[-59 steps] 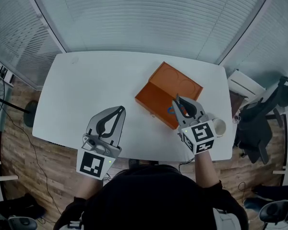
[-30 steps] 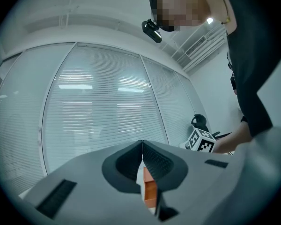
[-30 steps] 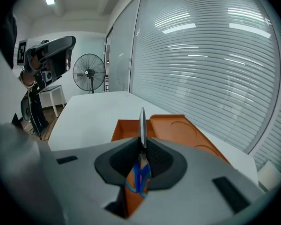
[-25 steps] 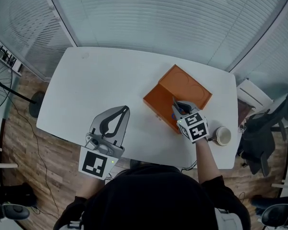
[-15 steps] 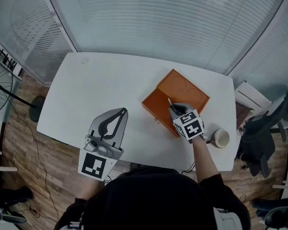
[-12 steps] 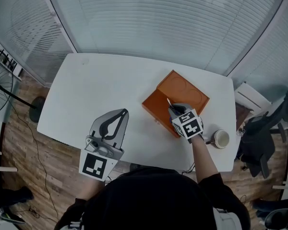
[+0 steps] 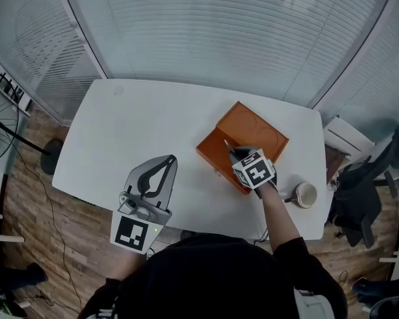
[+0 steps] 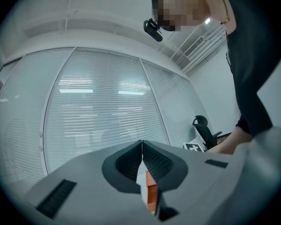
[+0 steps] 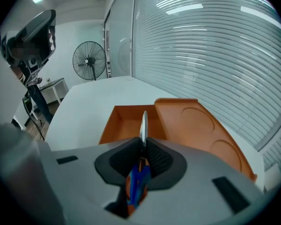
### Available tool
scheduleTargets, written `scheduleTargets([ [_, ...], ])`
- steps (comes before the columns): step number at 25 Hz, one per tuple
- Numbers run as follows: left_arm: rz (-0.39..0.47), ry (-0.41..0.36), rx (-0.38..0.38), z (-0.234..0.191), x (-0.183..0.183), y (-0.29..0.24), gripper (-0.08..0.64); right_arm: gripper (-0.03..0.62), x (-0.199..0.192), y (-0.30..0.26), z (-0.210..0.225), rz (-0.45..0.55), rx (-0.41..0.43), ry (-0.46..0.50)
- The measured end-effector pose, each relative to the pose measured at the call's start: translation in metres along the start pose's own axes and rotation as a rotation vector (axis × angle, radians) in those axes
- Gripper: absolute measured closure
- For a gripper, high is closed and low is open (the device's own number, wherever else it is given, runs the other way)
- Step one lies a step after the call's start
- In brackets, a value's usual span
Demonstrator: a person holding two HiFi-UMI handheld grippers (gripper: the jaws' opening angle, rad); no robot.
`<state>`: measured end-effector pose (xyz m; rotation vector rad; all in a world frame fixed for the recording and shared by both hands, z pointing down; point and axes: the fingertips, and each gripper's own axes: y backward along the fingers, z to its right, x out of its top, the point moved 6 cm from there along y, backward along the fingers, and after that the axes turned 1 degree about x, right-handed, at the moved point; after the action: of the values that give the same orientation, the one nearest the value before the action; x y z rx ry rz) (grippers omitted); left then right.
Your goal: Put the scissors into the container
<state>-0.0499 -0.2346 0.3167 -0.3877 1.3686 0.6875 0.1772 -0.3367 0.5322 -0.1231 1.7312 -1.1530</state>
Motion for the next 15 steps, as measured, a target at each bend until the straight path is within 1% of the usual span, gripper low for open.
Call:
scheduleTargets([
  [9, -0.01, -0.008, -0.001, 0.001, -0.003, 0.002, 0.545, 0.535, -0.004, -0.013, -0.002, -0.066, 0.014, -0.003],
  [15, -0.007, 0.012, 0.01, -0.002, -0.005, 0.004, 0.545, 0.531, -0.002, -0.023, -0.007, -0.117, 0.025, 0.012],
])
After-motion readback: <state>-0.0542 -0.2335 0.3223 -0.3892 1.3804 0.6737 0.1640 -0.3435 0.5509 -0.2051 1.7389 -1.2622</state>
